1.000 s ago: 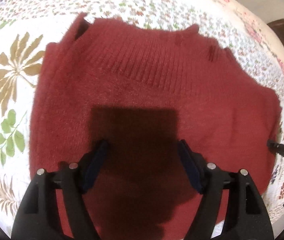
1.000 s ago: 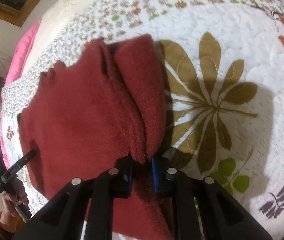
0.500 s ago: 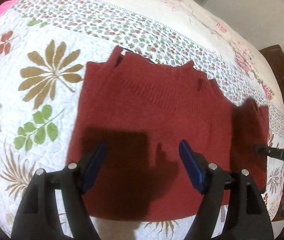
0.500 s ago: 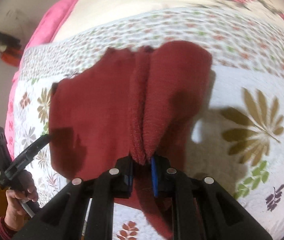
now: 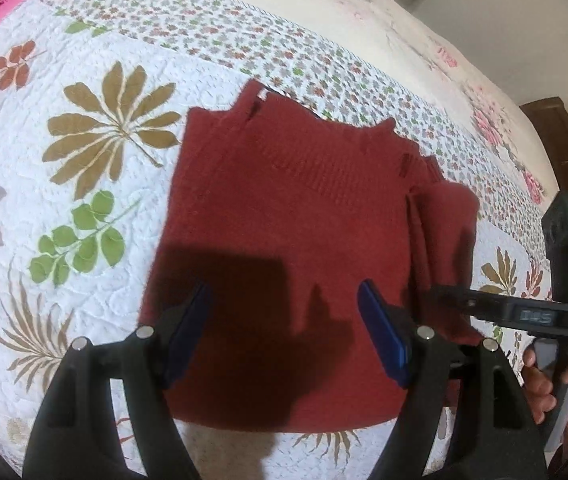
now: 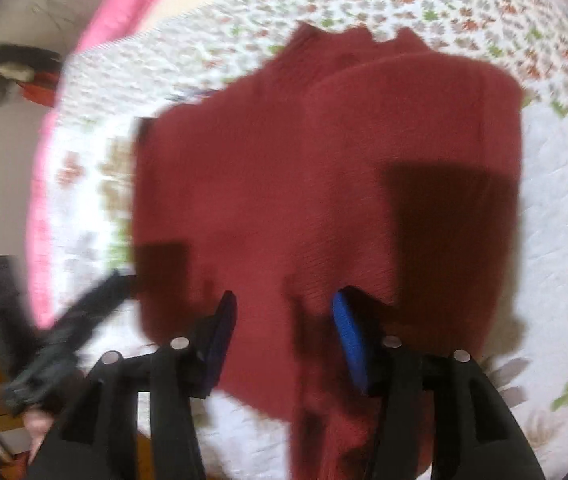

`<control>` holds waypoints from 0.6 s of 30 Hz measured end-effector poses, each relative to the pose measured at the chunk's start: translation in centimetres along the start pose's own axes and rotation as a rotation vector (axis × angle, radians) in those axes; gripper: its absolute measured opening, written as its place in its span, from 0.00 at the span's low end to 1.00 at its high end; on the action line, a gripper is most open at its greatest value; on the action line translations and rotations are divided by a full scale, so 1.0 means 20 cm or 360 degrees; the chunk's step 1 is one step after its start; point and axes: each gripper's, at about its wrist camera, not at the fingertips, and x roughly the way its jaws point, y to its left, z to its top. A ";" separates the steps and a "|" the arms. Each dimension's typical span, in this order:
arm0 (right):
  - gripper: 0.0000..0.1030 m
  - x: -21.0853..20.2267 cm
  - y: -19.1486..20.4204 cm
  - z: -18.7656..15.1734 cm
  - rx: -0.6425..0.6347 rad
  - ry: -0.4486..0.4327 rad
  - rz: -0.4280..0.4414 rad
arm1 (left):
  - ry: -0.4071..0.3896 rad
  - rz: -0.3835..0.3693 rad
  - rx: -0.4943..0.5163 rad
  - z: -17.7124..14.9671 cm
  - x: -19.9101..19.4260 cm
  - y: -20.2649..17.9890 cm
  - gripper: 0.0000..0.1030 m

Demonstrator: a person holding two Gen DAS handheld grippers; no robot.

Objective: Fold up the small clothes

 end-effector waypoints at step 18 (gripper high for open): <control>0.60 -0.46 -0.61 -0.36 0.0248 -0.0308 -0.0250 | 0.0271 -0.0350 0.0165 -0.05 0.33 -0.56 0.75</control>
